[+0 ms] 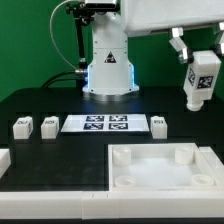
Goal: Assemble one leg
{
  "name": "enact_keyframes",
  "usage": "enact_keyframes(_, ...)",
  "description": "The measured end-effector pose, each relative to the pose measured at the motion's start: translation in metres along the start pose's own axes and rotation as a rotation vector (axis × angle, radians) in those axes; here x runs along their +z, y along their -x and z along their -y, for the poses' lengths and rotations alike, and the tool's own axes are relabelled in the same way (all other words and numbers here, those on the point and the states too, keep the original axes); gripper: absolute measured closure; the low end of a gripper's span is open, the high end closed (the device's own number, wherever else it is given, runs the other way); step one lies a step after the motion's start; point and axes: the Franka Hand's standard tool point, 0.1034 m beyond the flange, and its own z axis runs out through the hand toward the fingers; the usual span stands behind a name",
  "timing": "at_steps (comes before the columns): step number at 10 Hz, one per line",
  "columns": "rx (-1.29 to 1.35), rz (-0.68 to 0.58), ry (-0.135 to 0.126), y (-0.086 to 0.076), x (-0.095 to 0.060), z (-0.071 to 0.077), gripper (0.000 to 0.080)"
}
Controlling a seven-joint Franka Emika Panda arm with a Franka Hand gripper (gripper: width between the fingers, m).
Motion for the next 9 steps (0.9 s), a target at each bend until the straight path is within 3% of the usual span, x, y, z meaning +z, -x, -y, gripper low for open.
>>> enact_keyframes(2,-0.003,-0.197,0.027,0.006,0.001,-0.006,0.0509)
enact_keyframes(5,-0.002,-0.198,0.029,0.01,0.006,-0.007,0.0509)
enact_keyframes(7,-0.007,-0.203,0.03,0.002,0.037,-0.012,0.0509)
enact_keyframes(9,-0.003,-0.199,0.028,0.016,0.064,-0.01,0.0509)
